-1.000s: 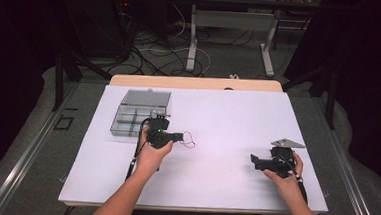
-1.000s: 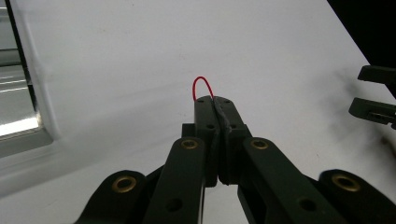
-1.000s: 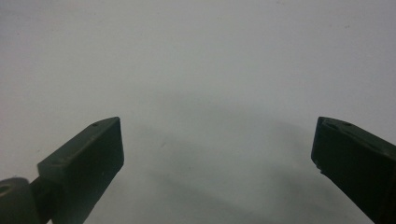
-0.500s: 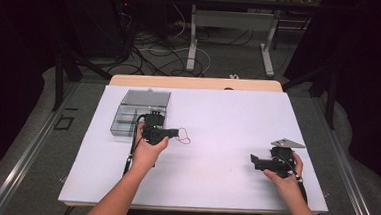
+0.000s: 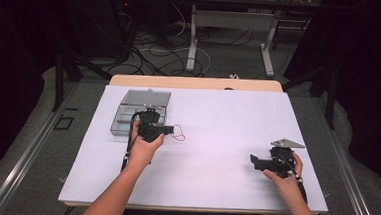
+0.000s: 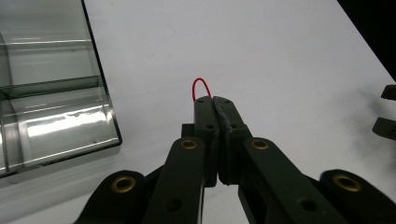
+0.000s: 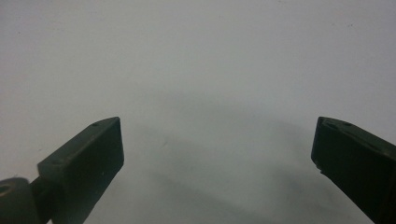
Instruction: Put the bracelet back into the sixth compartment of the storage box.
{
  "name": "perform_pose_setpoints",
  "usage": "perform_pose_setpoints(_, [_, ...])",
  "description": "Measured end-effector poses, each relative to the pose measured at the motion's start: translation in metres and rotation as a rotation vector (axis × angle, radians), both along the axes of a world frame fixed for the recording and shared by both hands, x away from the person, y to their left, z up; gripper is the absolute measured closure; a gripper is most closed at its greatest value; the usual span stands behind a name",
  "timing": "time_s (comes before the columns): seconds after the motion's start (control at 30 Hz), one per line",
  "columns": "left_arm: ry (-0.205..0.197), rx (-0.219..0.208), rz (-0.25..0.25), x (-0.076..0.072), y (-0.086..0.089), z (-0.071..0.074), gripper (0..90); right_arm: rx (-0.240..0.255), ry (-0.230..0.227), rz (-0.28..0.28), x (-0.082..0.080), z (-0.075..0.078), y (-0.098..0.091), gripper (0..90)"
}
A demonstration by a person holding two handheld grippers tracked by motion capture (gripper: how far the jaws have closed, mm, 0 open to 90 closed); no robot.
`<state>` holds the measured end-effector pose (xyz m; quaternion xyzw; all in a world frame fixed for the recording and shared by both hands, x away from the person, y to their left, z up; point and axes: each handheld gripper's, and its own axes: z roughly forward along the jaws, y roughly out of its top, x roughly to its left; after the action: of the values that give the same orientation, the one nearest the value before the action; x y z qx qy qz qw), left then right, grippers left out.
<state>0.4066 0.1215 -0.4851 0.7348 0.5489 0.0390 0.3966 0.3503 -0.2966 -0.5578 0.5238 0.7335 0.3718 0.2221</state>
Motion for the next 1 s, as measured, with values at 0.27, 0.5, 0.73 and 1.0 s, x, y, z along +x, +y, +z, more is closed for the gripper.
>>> perform_pose_setpoints(0.27, [-0.001, 0.003, 0.02, 0.003, 0.007, 0.002, 89.7, 0.001, 0.003, -0.001, 0.0, 0.0, 0.0, 2.4])
perform_pose_setpoints(0.5, [-0.006, 0.006, 0.032, 0.006, 0.012, 0.003, 89.7, 0.002, 0.007, -0.006, 0.0, 0.0, 0.0, 2.4])
perform_pose_setpoints(0.73, [-0.001, 0.004, 0.043, 0.008, 0.017, 0.004, 89.7, 0.003, 0.002, -0.009, 0.0, 0.0, 0.0, 2.4])
perform_pose_setpoints(1.0, [-0.008, 0.008, 0.069, 0.011, 0.024, 0.005, 89.7, 0.002, 0.003, -0.008, 0.0, -0.001, 0.0, 2.3])
